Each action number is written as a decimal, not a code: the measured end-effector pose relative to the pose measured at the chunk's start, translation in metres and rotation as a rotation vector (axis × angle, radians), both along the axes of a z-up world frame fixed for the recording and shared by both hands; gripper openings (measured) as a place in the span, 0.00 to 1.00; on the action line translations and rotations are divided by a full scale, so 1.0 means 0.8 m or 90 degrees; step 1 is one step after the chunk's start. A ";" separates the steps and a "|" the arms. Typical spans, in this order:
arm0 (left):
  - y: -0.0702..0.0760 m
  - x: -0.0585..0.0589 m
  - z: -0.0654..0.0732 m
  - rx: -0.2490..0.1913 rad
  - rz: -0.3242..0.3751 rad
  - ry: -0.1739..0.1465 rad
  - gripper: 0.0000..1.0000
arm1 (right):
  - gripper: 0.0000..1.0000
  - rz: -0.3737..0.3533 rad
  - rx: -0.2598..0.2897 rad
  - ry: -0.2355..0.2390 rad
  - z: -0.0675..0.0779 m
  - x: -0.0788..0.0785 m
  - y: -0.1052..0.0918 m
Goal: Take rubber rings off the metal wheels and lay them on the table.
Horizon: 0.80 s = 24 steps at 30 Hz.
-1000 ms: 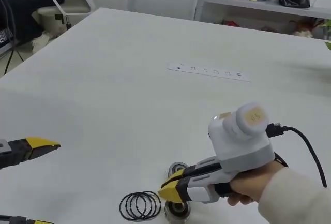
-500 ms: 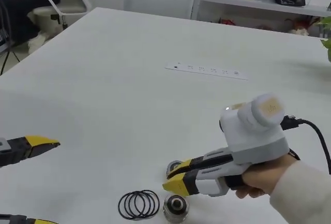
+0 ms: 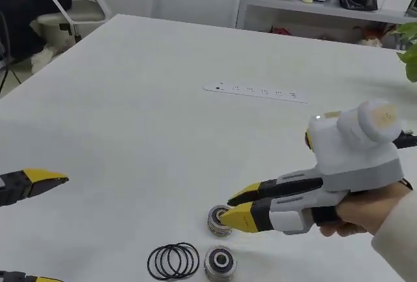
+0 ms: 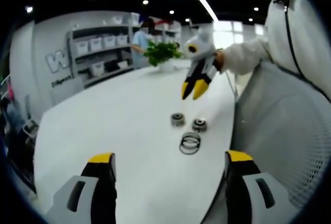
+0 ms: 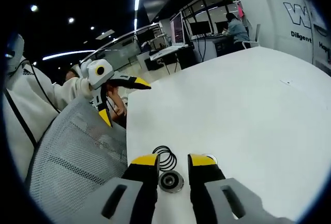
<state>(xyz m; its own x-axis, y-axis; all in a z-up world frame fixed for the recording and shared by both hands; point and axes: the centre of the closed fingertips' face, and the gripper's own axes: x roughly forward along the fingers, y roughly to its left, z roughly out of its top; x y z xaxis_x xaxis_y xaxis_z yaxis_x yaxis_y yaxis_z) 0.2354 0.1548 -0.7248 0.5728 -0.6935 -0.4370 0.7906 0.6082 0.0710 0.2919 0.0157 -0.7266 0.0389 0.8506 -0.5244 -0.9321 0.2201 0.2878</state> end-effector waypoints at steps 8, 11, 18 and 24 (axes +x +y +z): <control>0.003 0.000 0.006 0.003 0.003 -0.004 0.90 | 0.22 -0.002 0.014 -0.025 0.026 -0.008 -0.017; 0.004 0.000 0.009 -0.003 0.007 -0.008 0.91 | 0.25 -0.011 0.017 -0.030 0.033 -0.009 -0.023; 0.010 -0.001 0.010 -0.004 0.015 -0.013 0.93 | 0.33 -0.021 0.018 -0.045 0.045 -0.022 -0.040; 0.014 -0.001 0.010 -0.010 0.025 -0.015 0.95 | 0.44 -0.025 -0.007 -0.080 0.040 -0.027 -0.057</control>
<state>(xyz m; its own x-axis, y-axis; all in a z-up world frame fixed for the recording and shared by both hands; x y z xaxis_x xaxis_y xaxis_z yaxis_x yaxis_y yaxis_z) 0.2346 0.1662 -0.7165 0.6096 -0.6770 -0.4124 0.7646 0.6395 0.0805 0.2701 -0.0300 -0.6948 0.1387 0.8415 -0.5221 -0.9512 0.2598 0.1662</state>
